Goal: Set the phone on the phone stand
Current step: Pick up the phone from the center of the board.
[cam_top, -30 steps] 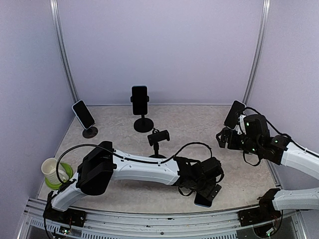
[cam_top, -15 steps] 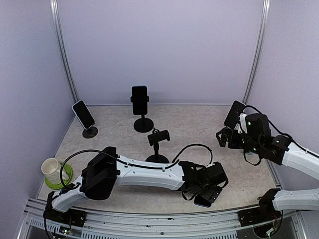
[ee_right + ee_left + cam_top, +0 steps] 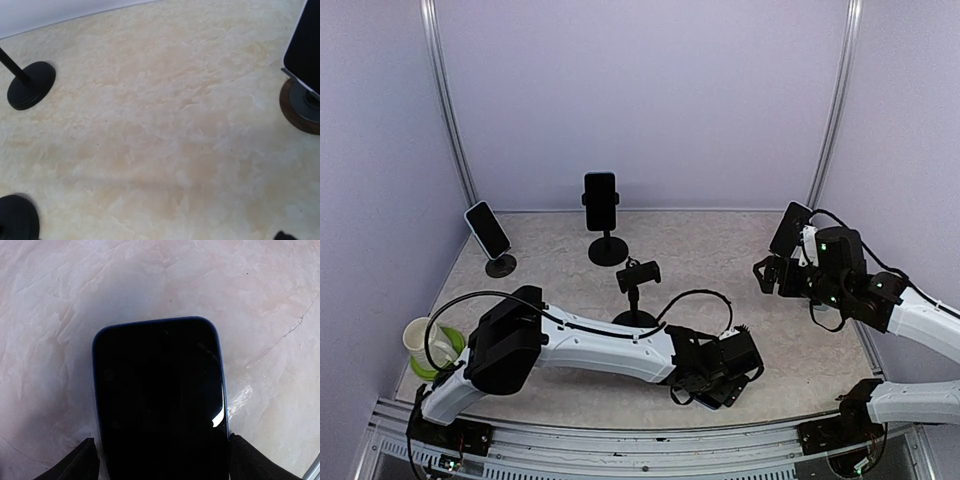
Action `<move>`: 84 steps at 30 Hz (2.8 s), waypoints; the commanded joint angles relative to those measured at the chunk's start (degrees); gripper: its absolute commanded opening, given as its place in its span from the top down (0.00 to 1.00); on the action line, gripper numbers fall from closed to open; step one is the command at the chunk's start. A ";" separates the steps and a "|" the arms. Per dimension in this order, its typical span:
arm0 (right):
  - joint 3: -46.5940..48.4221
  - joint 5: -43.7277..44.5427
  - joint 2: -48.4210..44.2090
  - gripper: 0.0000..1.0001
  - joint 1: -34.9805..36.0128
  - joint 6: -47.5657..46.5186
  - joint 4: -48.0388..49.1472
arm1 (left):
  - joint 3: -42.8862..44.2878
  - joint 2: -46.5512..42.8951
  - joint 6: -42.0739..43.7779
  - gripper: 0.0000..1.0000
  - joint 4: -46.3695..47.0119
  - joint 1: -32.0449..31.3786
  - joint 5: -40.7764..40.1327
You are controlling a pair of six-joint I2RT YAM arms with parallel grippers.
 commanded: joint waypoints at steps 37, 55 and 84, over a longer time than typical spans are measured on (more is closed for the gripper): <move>-1.39 -13.15 2.38 0.00 -0.68 -1.30 1.57 | -17.48 -8.30 21.70 0.16 6.38 6.15 18.14; -6.49 -18.85 2.79 0.00 -0.76 3.14 2.16 | -19.02 -10.65 21.27 0.37 9.05 6.77 18.09; -15.61 -29.68 2.04 0.00 -3.11 13.09 11.63 | -23.56 -18.25 19.09 0.36 16.53 6.28 11.64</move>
